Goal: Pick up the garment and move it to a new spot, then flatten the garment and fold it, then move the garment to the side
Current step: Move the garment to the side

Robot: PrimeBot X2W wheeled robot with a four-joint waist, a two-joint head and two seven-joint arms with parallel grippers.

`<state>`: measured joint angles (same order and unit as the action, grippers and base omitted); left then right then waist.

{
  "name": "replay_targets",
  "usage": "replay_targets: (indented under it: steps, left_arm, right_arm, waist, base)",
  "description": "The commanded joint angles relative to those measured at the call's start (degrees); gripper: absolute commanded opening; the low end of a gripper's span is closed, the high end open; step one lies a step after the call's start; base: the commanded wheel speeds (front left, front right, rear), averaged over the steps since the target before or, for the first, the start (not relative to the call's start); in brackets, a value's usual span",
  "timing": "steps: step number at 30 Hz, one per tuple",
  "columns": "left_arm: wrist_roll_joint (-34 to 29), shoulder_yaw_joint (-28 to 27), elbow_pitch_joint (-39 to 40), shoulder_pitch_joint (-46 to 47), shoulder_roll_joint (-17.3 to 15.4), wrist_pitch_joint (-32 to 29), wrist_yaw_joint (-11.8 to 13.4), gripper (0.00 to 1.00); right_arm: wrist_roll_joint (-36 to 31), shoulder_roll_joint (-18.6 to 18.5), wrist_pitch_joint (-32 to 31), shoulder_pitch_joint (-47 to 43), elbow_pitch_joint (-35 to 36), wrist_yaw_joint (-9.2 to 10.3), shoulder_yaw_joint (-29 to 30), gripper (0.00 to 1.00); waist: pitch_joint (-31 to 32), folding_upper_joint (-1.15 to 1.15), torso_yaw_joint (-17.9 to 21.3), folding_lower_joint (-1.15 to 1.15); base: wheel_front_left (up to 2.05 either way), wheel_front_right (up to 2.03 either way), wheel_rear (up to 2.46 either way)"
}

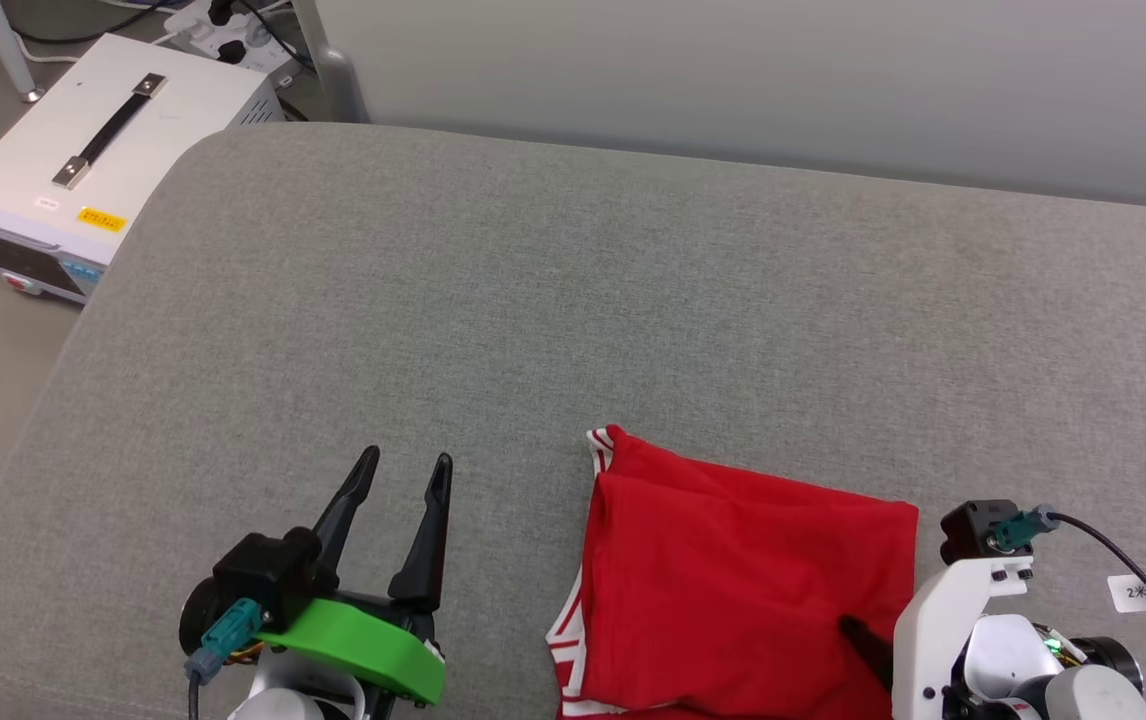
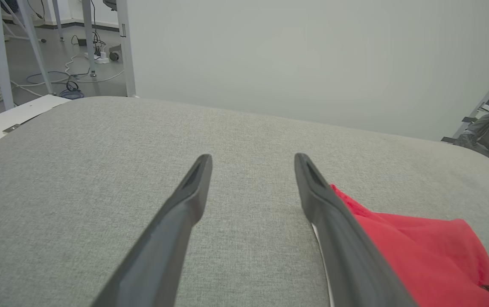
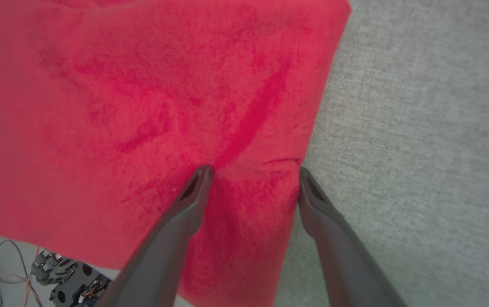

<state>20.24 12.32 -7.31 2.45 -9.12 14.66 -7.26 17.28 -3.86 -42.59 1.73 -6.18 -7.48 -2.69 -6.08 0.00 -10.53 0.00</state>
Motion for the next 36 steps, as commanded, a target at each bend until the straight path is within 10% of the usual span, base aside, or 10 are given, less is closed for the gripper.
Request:
replay_targets:
  steps: [1,5,8,20,36]
  left_arm:
    - [0.4,0.0,-0.1,1.1,0.1,0.3,-0.2,1.0]
    - [0.5,0.0,-0.2,1.3,0.1,0.3,-0.2,1.0]
    - [0.6,-0.2,-0.3,1.4,0.0,0.3,-0.2,1.0]
    - [0.6,-0.4,-0.3,0.5,-0.4,0.3,-0.2,1.0]
    - [-0.5,4.9,3.4,1.8,-1.0,0.3,-0.2,1.0]
  right_arm:
    - [-0.5,0.3,-0.8,0.6,-1.4,-0.01,-0.2,1.0]
    - [-0.6,0.5,-2.4,0.5,-4.2,-0.01,-1.4,1.0]
    - [-0.4,0.6,-2.3,0.6,-4.9,-0.01,-2.7,0.0]
    - [-0.5,-6.5,3.3,3.7,0.5,-0.01,-9.6,0.0]
    - [4.5,-34.3,-0.8,15.1,10.4,-0.01,-23.4,0.0]
  waist:
    - [-1.2,0.0,-1.3,0.0]
    - [-1.5,0.0,-1.7,0.0]
    - [-1.6,0.0,-1.6,0.0]
    - [1.0,0.0,3.3,0.0]
    - [-3.1,0.0,17.8,0.0]
  base:
    - [0.0,0.0,0.0]
    - [0.0,0.0,0.0]
    - [0.0,0.0,0.0]
    - [0.0,0.0,0.0]
    - [0.0,0.0,0.0]
